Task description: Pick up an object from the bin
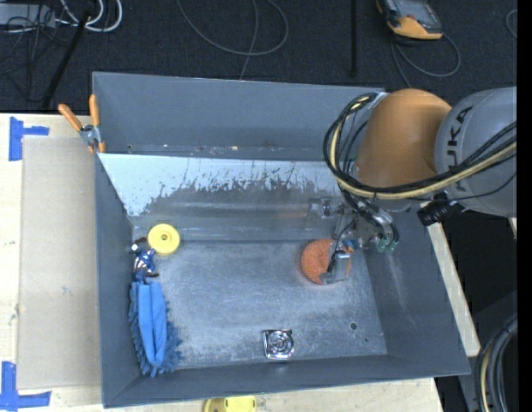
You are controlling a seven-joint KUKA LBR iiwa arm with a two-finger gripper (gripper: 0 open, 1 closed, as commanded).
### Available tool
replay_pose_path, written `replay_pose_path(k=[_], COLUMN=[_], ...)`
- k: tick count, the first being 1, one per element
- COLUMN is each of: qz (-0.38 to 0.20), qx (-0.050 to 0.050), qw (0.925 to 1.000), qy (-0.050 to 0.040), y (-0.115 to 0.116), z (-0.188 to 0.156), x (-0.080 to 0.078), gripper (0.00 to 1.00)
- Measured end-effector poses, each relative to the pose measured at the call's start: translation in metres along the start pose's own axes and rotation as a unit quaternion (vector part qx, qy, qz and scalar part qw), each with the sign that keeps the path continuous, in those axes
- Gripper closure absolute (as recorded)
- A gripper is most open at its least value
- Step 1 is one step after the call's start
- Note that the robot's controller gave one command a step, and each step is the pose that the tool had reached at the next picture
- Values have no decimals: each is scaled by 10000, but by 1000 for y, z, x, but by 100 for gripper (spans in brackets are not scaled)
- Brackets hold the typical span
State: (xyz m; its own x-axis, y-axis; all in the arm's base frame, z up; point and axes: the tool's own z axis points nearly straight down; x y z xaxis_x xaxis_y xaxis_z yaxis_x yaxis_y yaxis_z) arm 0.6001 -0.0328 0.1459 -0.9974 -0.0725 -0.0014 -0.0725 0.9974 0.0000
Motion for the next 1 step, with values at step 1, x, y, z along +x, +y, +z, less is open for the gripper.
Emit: replay_pose_path(k=[1], qz=[-36], qx=[-2], qw=[10000], qy=[3], y=[-22], z=[50], x=[0], gripper=[0])
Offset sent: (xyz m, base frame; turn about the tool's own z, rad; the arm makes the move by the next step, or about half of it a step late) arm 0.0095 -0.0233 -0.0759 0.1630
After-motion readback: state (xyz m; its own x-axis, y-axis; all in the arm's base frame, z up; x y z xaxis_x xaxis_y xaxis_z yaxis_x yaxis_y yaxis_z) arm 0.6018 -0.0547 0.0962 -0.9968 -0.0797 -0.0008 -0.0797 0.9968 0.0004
